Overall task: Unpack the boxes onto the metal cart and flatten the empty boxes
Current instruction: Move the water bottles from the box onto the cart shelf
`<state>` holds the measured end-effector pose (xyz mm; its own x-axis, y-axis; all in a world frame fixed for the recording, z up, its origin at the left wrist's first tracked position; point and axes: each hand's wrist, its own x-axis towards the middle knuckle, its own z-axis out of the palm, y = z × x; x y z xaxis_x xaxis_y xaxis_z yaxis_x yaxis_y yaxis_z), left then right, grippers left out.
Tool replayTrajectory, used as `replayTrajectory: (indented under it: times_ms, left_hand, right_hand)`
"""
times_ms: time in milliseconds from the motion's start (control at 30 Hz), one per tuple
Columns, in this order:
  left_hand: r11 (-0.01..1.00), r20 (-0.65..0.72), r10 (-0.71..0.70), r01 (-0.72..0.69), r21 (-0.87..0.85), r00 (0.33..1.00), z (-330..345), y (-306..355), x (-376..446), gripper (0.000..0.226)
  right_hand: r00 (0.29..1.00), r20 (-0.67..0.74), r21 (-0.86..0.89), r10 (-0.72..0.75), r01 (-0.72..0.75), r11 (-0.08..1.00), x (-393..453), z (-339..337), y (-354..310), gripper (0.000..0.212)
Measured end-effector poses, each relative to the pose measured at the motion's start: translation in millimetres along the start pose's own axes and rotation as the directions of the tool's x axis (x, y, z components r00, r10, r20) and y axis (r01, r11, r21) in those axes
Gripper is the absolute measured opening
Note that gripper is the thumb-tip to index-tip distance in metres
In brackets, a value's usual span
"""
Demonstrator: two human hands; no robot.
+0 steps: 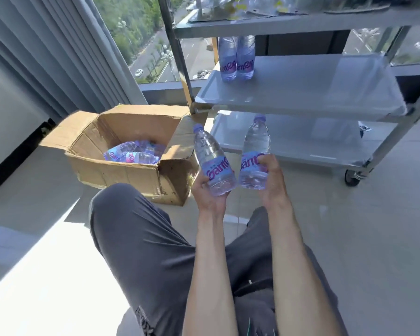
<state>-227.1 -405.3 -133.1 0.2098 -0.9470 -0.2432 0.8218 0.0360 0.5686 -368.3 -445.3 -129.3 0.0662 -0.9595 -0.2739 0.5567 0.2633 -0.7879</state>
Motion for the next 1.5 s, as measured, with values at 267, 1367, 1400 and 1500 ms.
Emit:
replayTrajectory:
  times_ms: [267,1367,1400,1500]
  left_hand:
    - [0.990,0.112,-0.063,0.048,0.132,0.992,21.8,6.2,4.8,0.074]
    - [0.746,-0.023,0.158,-0.104,0.658,0.987,107.8,41.3,130.6,0.059]
    - [0.728,-0.016,0.171,-0.115,0.676,0.985,107.1,46.9,140.5,0.056]
    - [0.694,-0.001,0.222,-0.158,0.702,0.975,109.0,63.7,174.1,0.061]
  right_hand:
    - [0.998,0.065,-0.017,-0.016,0.017,1.000,-16.4,-19.1,-5.8,0.087]
    - [0.968,-0.096,-0.503,-0.232,0.155,0.850,87.4,14.1,-80.2,0.037]
    - [0.960,-0.103,-0.540,-0.261,0.166,0.825,92.6,15.9,-80.7,0.036]
    - [0.932,-0.099,-0.583,-0.350,0.231,0.779,114.0,28.9,-81.0,0.028]
